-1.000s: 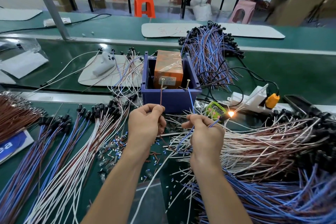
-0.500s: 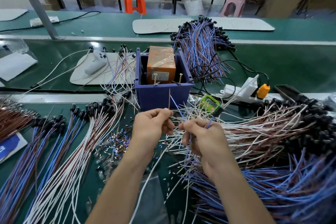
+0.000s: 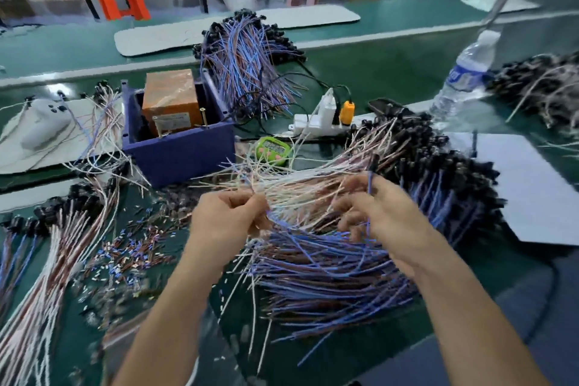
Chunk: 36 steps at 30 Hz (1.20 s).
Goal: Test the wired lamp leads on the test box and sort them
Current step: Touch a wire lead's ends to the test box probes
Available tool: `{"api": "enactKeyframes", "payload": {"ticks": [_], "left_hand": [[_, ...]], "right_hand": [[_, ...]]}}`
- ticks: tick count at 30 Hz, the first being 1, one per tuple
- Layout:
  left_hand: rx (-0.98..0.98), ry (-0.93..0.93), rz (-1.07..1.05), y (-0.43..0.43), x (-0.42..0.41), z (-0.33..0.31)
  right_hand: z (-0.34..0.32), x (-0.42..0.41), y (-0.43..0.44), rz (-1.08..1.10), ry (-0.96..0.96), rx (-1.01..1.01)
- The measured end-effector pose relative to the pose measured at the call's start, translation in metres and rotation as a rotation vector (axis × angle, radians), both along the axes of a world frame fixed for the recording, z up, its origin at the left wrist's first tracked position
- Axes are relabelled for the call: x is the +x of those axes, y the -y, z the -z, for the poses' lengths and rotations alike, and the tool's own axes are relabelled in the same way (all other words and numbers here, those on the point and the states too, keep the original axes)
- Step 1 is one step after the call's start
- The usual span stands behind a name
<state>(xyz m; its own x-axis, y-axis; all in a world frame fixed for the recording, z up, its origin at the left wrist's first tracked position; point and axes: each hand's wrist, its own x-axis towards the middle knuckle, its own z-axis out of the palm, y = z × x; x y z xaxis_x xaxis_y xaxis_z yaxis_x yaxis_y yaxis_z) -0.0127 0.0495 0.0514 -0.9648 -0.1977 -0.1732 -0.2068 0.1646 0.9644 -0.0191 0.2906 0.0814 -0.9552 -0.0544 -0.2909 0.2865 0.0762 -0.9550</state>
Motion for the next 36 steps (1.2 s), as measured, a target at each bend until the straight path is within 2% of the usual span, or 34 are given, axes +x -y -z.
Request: {"api": "enactKeyframes", "payload": {"ticks": [3,6,8,9,12,17,21,26,29,36], "left_hand": [[-0.2,0.048,0.098,-0.015,0.008,0.001],[-0.309,0.095,0.155,-0.029,0.012,-0.001],[-0.459,0.107,0.148,-0.035,0.013,0.0],[-0.547,0.109,0.13,-0.038,0.014,0.0],[-0.72,0.124,0.067,-0.046,0.017,-0.001],[-0.831,0.135,0.03,-0.052,0.017,0.005],[-0.829,0.136,-0.028,-0.053,0.019,0.007],[-0.754,0.102,-0.115,-0.042,0.022,0.004],[-0.692,0.088,-0.13,-0.029,0.023,0.001],[-0.494,0.109,-0.257,0.028,0.034,0.005]], "right_hand": [[0.002,0.002,-0.033,0.132,-0.1,0.228],[-0.002,0.0,-0.056,0.191,-0.182,0.709],[-0.009,-0.003,-0.065,0.119,-0.226,1.052],[-0.011,-0.005,-0.067,0.1,-0.247,1.149],[-0.016,-0.011,-0.071,0.14,-0.253,1.195],[-0.011,-0.011,-0.073,0.166,-0.23,1.388],[-0.007,-0.006,-0.068,0.23,-0.263,1.394],[-0.007,0.006,-0.04,0.285,-0.376,1.27],[-0.004,0.009,-0.009,0.215,-0.453,1.136],[0.01,0.008,0.095,-0.121,-0.558,0.822]]}}
